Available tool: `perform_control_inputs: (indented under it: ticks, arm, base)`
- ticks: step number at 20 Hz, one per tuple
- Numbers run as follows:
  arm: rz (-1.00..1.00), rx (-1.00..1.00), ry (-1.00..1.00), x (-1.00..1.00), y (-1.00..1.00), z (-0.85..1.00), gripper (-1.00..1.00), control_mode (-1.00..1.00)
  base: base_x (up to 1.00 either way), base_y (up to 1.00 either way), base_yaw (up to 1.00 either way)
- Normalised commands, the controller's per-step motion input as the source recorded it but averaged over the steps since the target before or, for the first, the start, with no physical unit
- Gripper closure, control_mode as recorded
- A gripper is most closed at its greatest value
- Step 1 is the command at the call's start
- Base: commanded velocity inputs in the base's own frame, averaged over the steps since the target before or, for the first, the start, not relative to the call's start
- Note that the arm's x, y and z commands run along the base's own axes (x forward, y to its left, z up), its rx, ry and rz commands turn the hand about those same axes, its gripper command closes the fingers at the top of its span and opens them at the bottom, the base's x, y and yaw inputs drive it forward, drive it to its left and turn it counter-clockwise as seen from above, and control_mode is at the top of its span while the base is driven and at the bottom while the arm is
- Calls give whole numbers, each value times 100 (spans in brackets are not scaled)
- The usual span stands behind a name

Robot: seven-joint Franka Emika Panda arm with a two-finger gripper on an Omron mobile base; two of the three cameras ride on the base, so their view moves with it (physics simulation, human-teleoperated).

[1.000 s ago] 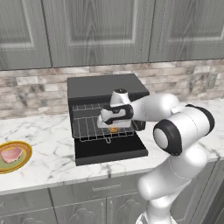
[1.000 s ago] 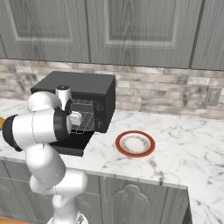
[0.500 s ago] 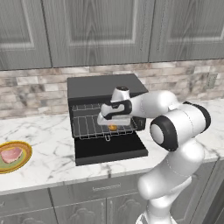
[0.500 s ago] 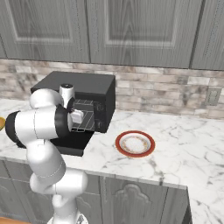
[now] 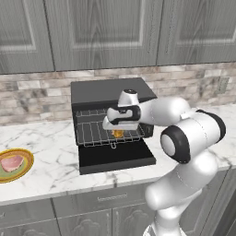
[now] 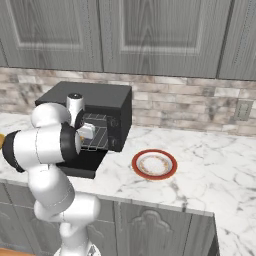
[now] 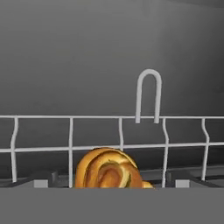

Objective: Open the toaster oven door. Place the bread on the bottom rack in the toaster oven and place the steak on the top rack.

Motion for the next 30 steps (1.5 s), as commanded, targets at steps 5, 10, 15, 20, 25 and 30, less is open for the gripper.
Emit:
perform_control_inputs:
  ticks: [5, 10, 15, 20, 25, 30]
  arm:
    - [8, 0, 0, -83, 10, 21, -100, -100]
    - [5, -1, 4, -88, 20, 4, -100, -100]
    - [0, -2, 11, 2, 0, -22, -100, -100]
    - [0, -1, 6, 54, 1, -49, -100, -100]
    - [0, 0, -4, 66, 2, -14, -100, -100]
    - [0, -4, -17, 76, 0, 1, -100, -100]
  base:
    - [0, 0, 0]
    - [0, 0, 0]
    - [0, 0, 0]
    - [0, 0, 0]
    - [0, 0, 0]
    - [0, 0, 0]
